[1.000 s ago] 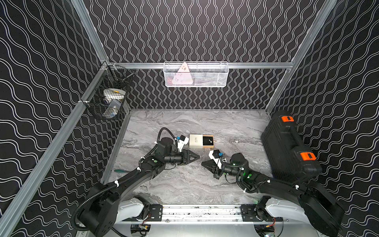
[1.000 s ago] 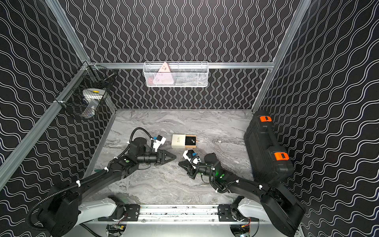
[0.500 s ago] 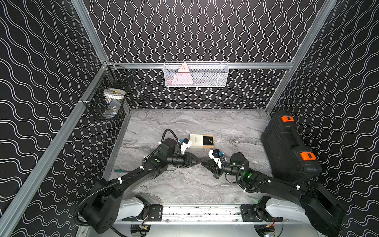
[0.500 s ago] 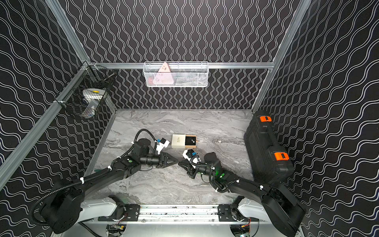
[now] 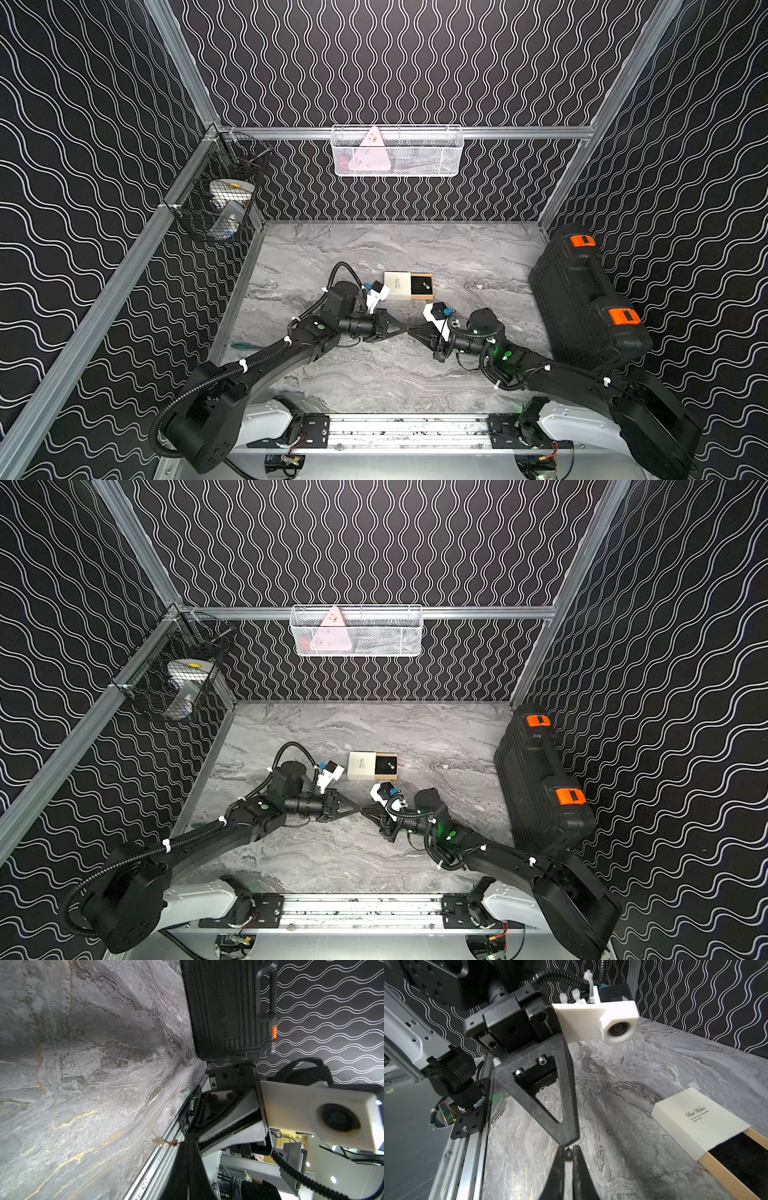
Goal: Place the earrings into the drawer-style jewelry box
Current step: Pick up the earring from the center of the board.
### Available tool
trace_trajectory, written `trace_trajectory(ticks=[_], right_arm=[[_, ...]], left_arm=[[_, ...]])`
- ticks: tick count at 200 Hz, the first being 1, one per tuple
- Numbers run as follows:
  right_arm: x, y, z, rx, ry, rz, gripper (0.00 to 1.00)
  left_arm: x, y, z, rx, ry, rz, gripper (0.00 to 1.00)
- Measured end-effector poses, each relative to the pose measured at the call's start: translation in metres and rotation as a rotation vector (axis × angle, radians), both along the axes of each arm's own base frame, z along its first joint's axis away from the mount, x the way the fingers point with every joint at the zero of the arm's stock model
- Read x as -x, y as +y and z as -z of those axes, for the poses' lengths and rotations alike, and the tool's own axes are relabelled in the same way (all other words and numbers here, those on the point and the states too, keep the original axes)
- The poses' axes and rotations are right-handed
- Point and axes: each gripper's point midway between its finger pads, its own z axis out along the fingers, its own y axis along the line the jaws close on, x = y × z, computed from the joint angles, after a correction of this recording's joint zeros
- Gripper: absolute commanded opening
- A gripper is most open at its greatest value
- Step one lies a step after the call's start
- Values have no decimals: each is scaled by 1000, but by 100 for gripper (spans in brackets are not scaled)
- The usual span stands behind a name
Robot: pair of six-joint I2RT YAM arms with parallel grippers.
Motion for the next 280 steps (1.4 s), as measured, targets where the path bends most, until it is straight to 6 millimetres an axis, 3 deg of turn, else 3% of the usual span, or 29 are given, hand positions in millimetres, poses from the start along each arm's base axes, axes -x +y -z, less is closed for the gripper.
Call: trace_trajectory(ticks=[10,34,63,93,134,177,241,280], right_arm=[[1,-1,-1,0,0,0,14],[2,-2,-9,-15,-19,0,31],[4,-10,-25,-57,-39,26,39],[-7,-21,-54,-128,-4,97,45],[-1,-39,-91,-232,-16,115,45],[3,-44,-109,-223,-135,107,40],[-6,-40,-105,-170,-257,111,34],[-19,-43,-118,-199,-248,128,34]], left_arm=[[0,0,0,2,1,3,2],[0,0,-1,0,-2,-3,1],[-2,0,-6,13,-10,-10,0],[-5,-1,-14,41,-16,-23,0],[-19,-1,-39,129,-26,-55,2],[-24,-5,-72,228,-22,-56,2],[-35,-13,-102,402,69,-64,0],[-40,-14,-117,509,98,-63,0]])
